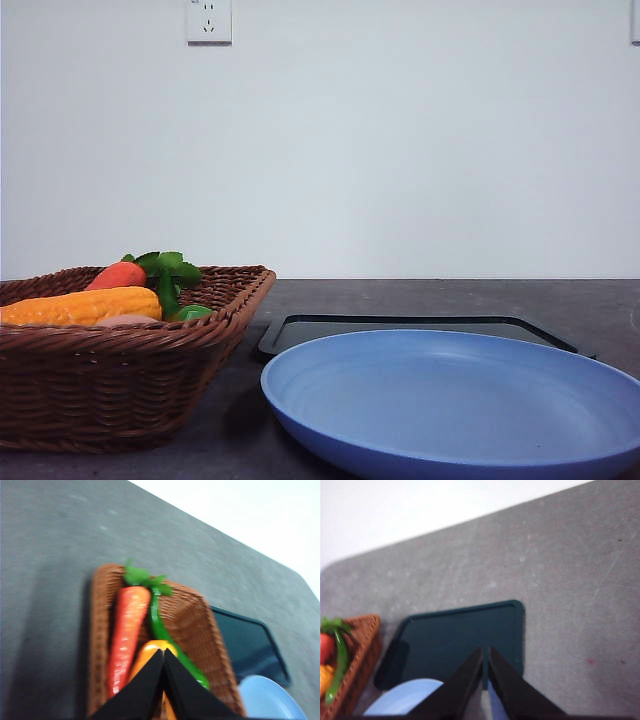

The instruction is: Transfer egg from basket to plate and serve

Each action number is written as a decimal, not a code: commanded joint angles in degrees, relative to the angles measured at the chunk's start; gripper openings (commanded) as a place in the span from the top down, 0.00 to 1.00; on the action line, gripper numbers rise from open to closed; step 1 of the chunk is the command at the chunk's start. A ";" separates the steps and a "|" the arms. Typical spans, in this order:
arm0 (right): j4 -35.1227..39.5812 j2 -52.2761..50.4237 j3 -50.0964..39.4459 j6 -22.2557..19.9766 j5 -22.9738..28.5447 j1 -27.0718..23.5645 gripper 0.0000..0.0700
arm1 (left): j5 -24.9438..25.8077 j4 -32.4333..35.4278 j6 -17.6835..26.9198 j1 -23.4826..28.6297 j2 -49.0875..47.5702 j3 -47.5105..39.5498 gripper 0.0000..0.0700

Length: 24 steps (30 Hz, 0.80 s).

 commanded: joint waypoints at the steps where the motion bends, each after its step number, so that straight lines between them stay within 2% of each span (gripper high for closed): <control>1: -2.16 2.51 2.91 -4.04 -0.22 -0.04 1.00 | 1.86 -1.05 4.05 -0.42 3.30 3.34 1.00; 8: -15.18 14.05 11.27 -10.71 -4.28 -0.04 1.00 | 5.80 -11.40 12.55 -4.98 16.23 13.62 1.00; 11: -18.70 18.38 11.80 -12.42 -9.26 -0.04 1.00 | 6.56 -13.98 14.38 -7.73 19.99 15.17 1.00; 15: -22.79 24.09 11.75 -13.54 -14.41 -0.04 0.99 | 8.67 -14.27 14.58 -10.50 23.45 15.27 1.00; 18: -22.58 28.21 11.55 -13.94 -17.45 0.06 0.83 | 9.81 -14.22 14.57 -12.16 25.03 15.27 0.90; 21: -21.18 32.09 11.36 -13.88 -17.92 0.89 0.66 | 9.79 -14.11 14.55 -13.21 25.83 15.27 0.78; 24: -20.31 36.32 11.36 -13.90 -17.94 1.83 0.64 | 9.79 -13.99 14.49 -13.40 26.04 15.27 0.68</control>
